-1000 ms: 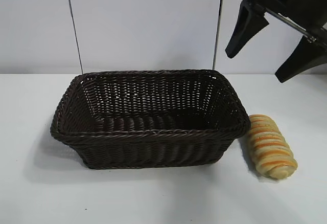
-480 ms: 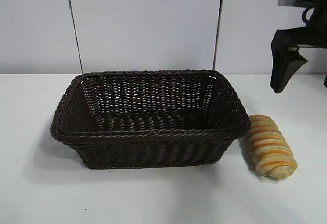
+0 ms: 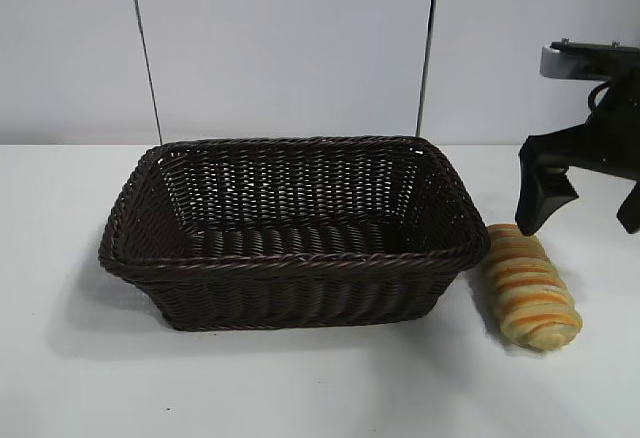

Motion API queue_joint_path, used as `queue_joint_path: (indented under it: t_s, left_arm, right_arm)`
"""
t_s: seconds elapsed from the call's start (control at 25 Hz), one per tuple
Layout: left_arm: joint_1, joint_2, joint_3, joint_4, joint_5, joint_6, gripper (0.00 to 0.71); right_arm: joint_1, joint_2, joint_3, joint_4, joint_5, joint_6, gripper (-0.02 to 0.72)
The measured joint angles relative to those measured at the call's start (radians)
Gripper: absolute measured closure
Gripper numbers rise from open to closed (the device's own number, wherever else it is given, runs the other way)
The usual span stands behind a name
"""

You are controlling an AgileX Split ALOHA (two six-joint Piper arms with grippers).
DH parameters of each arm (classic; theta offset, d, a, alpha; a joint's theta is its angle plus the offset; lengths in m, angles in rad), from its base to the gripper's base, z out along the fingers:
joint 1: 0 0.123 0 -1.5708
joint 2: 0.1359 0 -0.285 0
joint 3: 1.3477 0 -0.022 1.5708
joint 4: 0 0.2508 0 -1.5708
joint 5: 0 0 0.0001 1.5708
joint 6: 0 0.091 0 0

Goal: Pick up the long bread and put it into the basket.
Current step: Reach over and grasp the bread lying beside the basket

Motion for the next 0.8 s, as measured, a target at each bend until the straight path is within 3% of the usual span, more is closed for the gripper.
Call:
queue_joint_path:
  t_s: [0.12,0.16,0.36,0.44,0.64,0.8]
  left_arm:
    - [0.000,0.000,0.000,0.000,0.000,0.000,0.016]
    - [0.000,0.000,0.000,0.000,0.000,0.000,0.016]
    - [0.000,0.000,0.000,0.000,0.000,0.000,0.016]
    - [0.000,0.000,0.000,0.000,0.000,0.000,0.016]
    - [0.000,0.000,0.000,0.000,0.000,0.000,0.016]
    - [0.000,0.000,0.000,0.000,0.000,0.000,0.016]
  right_arm:
    - [0.000,0.029,0.000,0.028,-0.017,0.000,0.024]
    - [0.000,0.034,0.000,0.034,-0.020,0.000,0.076]
    - [0.001,0.044,0.000,0.065,-0.022,0.021,0.517]
    - [0.001,0.044,0.000,0.065,-0.020,0.027,0.609]
    - [0.001,0.027,0.000,0.056,0.005,0.030,0.642]
    - [0.001,-0.052,-0.023,0.027,0.087,0.031,0.642]
